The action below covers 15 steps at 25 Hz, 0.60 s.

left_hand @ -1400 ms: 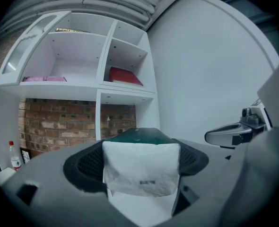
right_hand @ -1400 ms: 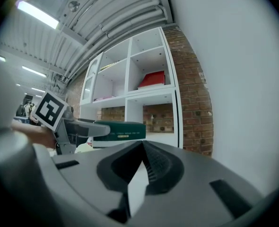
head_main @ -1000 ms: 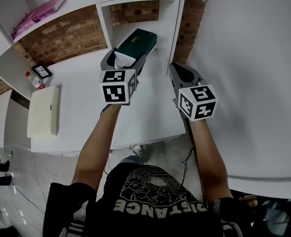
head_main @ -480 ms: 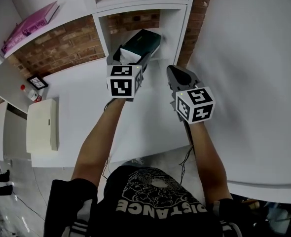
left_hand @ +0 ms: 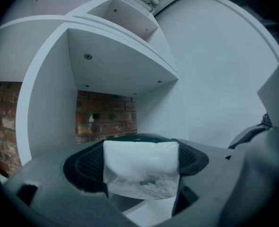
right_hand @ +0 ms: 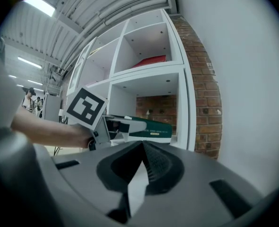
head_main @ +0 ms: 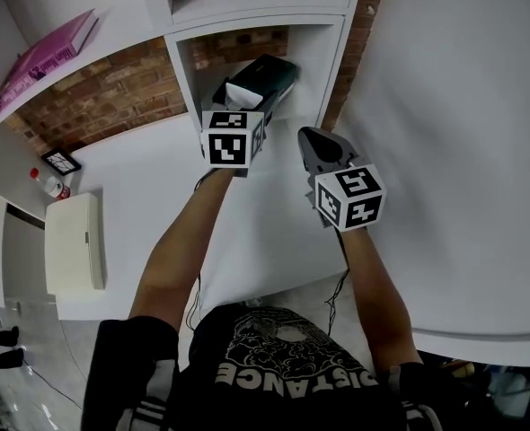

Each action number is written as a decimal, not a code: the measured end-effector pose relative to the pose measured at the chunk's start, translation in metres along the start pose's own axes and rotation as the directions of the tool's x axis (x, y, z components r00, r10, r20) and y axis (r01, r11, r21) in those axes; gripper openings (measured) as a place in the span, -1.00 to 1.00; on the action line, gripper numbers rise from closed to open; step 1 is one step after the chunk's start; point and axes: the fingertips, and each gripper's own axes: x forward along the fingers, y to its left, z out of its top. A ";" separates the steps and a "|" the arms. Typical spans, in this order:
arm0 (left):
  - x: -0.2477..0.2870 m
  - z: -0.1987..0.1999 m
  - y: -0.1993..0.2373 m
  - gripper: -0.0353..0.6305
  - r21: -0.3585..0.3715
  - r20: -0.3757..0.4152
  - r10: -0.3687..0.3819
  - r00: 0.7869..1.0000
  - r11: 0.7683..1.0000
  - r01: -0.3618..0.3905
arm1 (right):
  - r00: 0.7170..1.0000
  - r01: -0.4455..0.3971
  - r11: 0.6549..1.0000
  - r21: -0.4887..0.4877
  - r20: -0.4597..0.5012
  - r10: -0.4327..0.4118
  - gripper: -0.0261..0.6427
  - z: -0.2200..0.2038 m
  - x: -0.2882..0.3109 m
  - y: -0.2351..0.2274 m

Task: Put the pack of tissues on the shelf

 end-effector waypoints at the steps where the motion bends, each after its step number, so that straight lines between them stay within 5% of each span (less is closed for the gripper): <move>1: 0.003 0.000 0.001 0.39 0.001 0.002 -0.003 1.000 1.000 0.003 | 1.000 0.003 1.000 -0.001 -0.003 -0.003 -0.91 0.000 0.001 -0.001; 15: 0.022 -0.015 0.003 0.41 -0.022 -0.025 -0.039 0.999 0.999 0.038 | 0.999 0.030 0.999 0.028 -0.042 -0.029 -0.91 -0.021 0.005 -0.006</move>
